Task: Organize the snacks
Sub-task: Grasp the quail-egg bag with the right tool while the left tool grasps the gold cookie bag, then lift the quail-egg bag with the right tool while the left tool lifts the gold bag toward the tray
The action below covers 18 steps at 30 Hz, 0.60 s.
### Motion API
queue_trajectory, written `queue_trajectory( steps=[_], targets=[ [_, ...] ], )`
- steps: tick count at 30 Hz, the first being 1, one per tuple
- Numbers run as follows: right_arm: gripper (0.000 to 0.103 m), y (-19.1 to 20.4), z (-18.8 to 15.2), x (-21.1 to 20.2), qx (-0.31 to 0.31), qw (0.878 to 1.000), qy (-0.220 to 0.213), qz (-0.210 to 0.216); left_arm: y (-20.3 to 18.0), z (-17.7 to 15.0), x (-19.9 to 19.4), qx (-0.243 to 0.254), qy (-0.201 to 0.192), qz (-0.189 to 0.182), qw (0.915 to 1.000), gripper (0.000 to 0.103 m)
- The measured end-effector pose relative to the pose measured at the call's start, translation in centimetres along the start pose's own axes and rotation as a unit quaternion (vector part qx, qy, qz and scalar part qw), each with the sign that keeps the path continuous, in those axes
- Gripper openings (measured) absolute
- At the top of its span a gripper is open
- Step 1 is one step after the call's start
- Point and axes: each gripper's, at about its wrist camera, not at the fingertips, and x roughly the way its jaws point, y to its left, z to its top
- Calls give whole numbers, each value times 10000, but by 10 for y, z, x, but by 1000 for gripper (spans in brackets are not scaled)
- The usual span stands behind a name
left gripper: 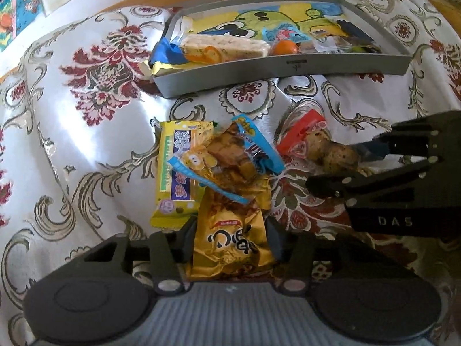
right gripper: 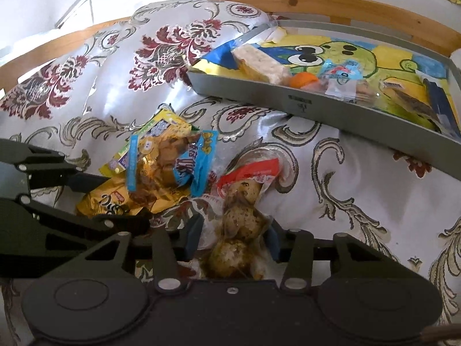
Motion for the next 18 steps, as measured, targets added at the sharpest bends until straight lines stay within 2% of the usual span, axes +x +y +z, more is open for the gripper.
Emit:
queue_trajectory(
  steps=[6, 12, 18],
  targets=[
    [42, 6, 0, -6, -241, 9997, 100, -14, 4, 2, -7, -412, 243, -181, 9987, 48],
    [41, 11, -4, -17, -487, 9988, 68, -50, -3, -3, -19, -611, 468, -403, 9962, 48],
    [40, 12, -5, -28, -683, 9976, 15, -112, -1, -5, -31, -989, 680, -633, 9908, 48]
  ],
)
